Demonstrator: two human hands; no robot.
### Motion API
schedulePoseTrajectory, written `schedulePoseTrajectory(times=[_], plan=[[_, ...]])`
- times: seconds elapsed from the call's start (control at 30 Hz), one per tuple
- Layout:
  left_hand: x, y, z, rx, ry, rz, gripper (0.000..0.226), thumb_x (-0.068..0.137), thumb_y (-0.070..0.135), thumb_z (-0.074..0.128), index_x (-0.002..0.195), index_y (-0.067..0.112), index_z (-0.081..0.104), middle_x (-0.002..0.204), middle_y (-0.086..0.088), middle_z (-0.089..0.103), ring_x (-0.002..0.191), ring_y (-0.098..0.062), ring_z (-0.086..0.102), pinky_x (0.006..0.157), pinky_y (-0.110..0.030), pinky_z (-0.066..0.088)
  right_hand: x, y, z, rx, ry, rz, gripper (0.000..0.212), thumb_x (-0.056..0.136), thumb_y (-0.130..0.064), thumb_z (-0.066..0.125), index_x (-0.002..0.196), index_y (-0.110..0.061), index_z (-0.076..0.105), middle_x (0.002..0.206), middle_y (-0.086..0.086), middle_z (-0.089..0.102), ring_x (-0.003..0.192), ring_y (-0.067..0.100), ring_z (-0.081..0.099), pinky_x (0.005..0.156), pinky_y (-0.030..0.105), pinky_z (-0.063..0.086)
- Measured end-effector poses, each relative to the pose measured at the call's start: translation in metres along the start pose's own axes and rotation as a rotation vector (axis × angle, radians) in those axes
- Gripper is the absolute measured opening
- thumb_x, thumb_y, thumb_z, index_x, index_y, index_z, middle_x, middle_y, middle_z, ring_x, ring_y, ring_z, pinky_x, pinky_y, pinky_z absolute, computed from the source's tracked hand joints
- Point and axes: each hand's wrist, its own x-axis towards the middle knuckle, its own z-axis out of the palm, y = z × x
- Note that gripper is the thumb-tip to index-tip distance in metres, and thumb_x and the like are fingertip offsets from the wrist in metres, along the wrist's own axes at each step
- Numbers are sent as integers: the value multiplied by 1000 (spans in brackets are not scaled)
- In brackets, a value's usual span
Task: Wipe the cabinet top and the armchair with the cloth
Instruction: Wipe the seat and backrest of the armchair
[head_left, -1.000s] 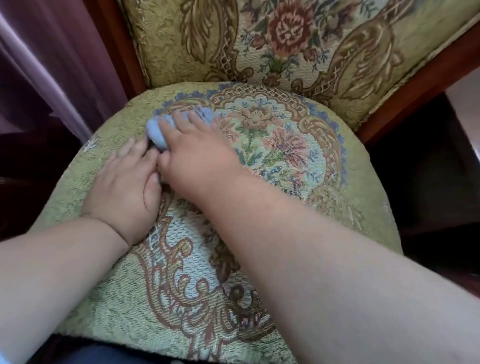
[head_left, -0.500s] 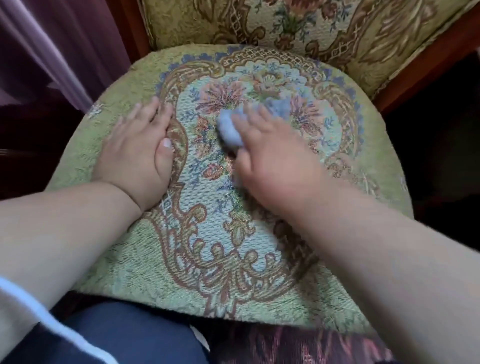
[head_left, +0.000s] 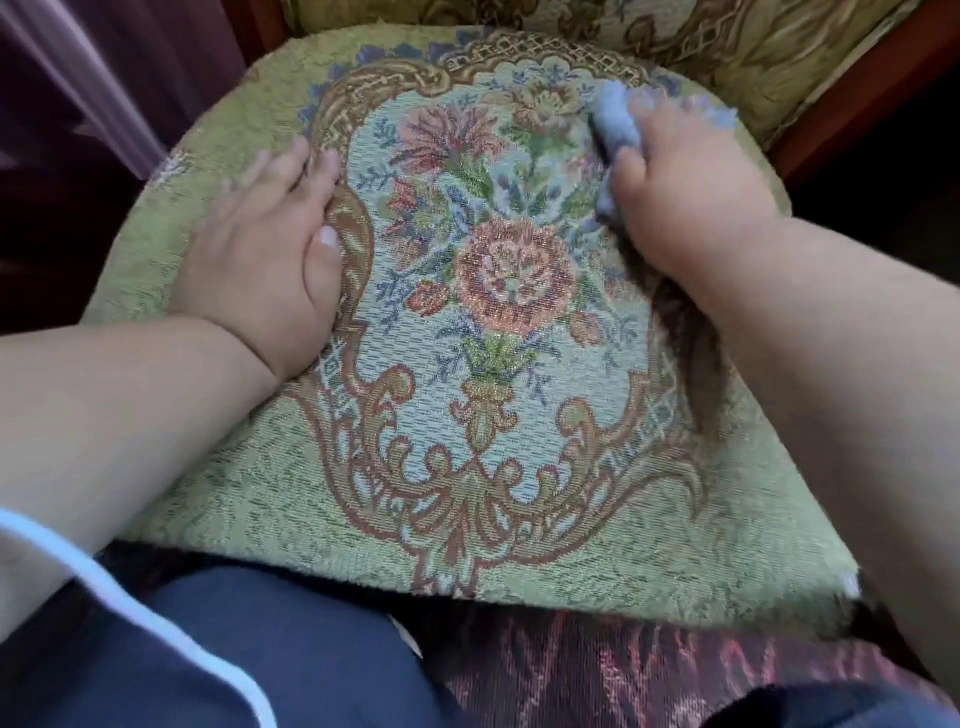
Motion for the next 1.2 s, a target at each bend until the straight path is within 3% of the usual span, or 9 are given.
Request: schedulePoseTrajectory(times=[0.1, 0.23, 0.33, 0.57, 0.67, 0.83, 0.93, 1.07, 1.2], plan=[[1, -2, 2, 9, 6, -7, 62, 91, 34, 23, 151, 18, 26, 159, -13, 25, 146, -32, 19, 118, -51, 16, -50, -37, 6, 122, 15, -90, 53, 94, -23, 38, 144, -5, 34, 148, 24, 38, 137, 38, 30, 113, 47, 25], [2, -1, 0, -2, 12, 20, 63, 90, 35, 24, 149, 15, 30, 157, -17, 28, 144, -37, 23, 115, -55, 20, -176, -93, 10, 141, -102, -447, 63, 88, -37, 41, 147, -17, 37, 156, 10, 35, 145, 29, 25, 118, 49, 20], [3, 1, -1, 9, 3, 18, 64, 90, 35, 23, 150, 14, 29, 157, -18, 29, 144, -37, 24, 115, -55, 20, -170, -81, 14, 134, -132, -581, 62, 93, -46, 37, 149, -20, 33, 156, 8, 34, 145, 30, 24, 118, 51, 19], [1, -1, -2, 28, -9, 5, 64, 90, 38, 21, 150, 16, 28, 156, -17, 30, 143, -38, 24, 115, -55, 20, 5, -9, -2, -13, -28, 3, 58, 102, -39, 30, 149, -4, 25, 149, 23, 37, 137, 39, 26, 112, 43, 15], [1, 0, -3, 30, -16, 3, 65, 90, 39, 21, 150, 14, 30, 156, -17, 31, 143, -38, 25, 115, -54, 21, 16, -37, 3, 8, -56, -42, 62, 101, -45, 25, 151, -8, 20, 156, 21, 28, 143, 37, 20, 116, 43, 13], [3, 4, -6, 39, -14, -16, 66, 88, 37, 22, 149, 14, 32, 155, -15, 32, 144, -35, 25, 117, -50, 19, -66, -111, 14, 58, -60, -429, 67, 97, -52, 24, 153, -16, 19, 160, 14, 21, 147, 33, 13, 118, 52, 16], [2, 7, -8, 45, -24, -18, 67, 87, 37, 21, 149, 15, 33, 156, -14, 32, 144, -33, 26, 117, -49, 19, -88, -98, 10, 91, -129, -544, 66, 95, -54, 28, 152, -21, 22, 160, 8, 23, 148, 28, 14, 120, 46, 14], [0, 4, -7, 50, -36, -27, 66, 89, 39, 18, 151, 18, 29, 157, -11, 30, 145, -30, 23, 118, -46, 16, -36, -23, 0, 35, -95, -244, 61, 100, -45, 34, 153, -16, 20, 161, 12, 22, 148, 31, 12, 120, 41, 11], [0, 2, -7, 56, -36, -35, 66, 89, 41, 17, 151, 19, 28, 157, -9, 29, 146, -28, 22, 119, -45, 16, -2, 4, -1, 18, -63, 25, 56, 100, -43, 34, 146, -11, 30, 152, 17, 33, 141, 36, 24, 112, 50, 26]])
